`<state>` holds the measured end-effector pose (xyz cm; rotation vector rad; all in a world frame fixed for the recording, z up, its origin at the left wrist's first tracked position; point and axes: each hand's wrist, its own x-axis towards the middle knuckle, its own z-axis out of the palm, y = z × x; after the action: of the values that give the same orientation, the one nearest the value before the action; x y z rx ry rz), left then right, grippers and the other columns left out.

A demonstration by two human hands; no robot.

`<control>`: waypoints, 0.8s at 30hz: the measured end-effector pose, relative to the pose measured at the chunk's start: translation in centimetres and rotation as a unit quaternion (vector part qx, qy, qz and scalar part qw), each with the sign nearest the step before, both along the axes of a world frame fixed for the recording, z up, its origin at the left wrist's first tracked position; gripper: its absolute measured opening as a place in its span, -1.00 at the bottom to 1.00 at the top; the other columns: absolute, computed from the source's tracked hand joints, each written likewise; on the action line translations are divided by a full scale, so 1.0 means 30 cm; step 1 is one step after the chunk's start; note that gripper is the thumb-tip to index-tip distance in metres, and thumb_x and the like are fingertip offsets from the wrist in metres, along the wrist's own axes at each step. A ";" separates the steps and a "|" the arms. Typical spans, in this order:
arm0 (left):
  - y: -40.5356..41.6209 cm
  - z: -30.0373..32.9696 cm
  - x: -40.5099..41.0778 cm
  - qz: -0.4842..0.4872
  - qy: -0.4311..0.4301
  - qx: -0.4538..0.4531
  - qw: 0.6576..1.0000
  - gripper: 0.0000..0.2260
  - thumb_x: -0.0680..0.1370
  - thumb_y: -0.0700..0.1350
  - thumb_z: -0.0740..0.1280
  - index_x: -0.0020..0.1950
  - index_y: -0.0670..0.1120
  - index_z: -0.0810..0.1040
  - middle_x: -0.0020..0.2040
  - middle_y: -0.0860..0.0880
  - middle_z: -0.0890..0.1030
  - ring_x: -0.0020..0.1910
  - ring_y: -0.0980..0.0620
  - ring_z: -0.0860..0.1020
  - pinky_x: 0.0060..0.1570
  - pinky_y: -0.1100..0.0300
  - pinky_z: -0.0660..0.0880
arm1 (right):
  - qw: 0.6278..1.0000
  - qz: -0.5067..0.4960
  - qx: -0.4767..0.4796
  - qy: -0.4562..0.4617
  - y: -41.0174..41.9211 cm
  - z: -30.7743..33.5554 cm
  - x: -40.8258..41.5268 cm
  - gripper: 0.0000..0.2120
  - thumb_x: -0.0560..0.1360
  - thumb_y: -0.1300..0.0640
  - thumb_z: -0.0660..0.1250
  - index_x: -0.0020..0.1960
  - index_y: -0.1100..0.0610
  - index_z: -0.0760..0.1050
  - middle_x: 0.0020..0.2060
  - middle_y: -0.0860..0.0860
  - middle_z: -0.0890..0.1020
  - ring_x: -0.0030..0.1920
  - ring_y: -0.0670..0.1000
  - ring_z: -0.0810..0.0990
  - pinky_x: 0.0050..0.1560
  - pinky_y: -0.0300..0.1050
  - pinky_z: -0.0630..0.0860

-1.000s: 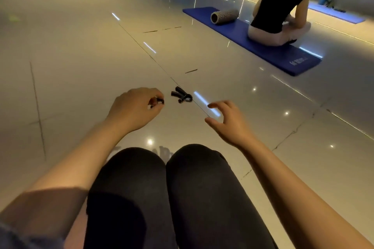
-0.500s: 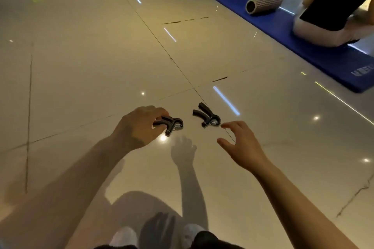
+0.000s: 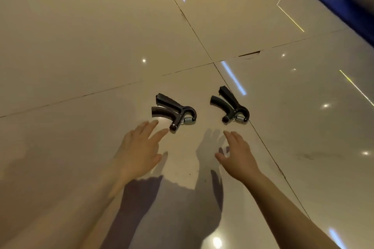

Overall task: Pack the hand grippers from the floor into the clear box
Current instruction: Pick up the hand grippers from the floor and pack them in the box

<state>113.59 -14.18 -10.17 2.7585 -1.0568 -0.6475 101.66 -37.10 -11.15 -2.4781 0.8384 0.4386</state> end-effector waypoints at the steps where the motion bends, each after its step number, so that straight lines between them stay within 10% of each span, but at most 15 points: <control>1: -0.004 -0.019 0.009 -0.002 -0.005 0.004 1.000 -0.44 0.53 0.22 -0.02 0.52 0.12 0.06 0.55 -0.02 -0.04 0.52 -0.07 -0.06 0.43 -0.09 0.04 | 1.000 0.008 -0.014 0.016 -0.017 -0.022 0.026 -0.29 0.52 -0.03 0.29 0.53 0.00 -0.02 0.53 0.02 0.04 0.50 0.10 0.06 0.43 0.03 0.14; 4: -0.007 -0.060 0.046 -0.008 -0.016 0.017 1.000 -0.26 0.35 0.26 -0.29 0.52 0.12 0.07 0.55 -0.05 0.03 0.51 -0.12 0.01 0.40 -0.18 0.02 | 0.996 0.023 -0.064 0.056 -0.085 -0.070 0.104 -0.26 0.51 -0.06 0.30 0.53 -0.03 -0.04 0.53 0.04 0.00 0.51 0.13 0.02 0.42 0.09 0.15; 11: 0.000 -0.143 0.164 -0.016 -0.052 0.071 0.996 -0.22 0.48 0.24 0.24 0.53 0.11 -0.15 0.55 -0.05 -0.17 0.51 -0.10 -0.10 0.42 -0.18 0.00 | 0.979 0.050 -0.124 0.156 -0.177 -0.157 0.228 0.07 0.34 -0.25 0.42 0.53 -0.05 -0.26 0.52 0.01 -0.24 0.52 0.15 -0.19 0.42 0.29 0.05; 24: -0.079 -0.207 0.173 -0.024 -0.036 0.065 0.997 -0.27 0.48 0.31 0.15 0.54 0.03 -0.02 0.55 -0.06 -0.06 0.51 -0.06 -0.03 0.44 -0.09 0.03 | 0.975 0.105 -0.115 0.158 -0.090 -0.151 0.070 -0.05 0.41 -0.35 0.24 0.52 -0.06 -0.27 0.52 0.01 -0.26 0.52 0.12 -0.19 0.44 0.28 -0.01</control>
<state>118.78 -16.54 -16.39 2.8958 -1.1391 -0.6484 103.74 -39.79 -15.69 -2.7699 0.7844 0.8734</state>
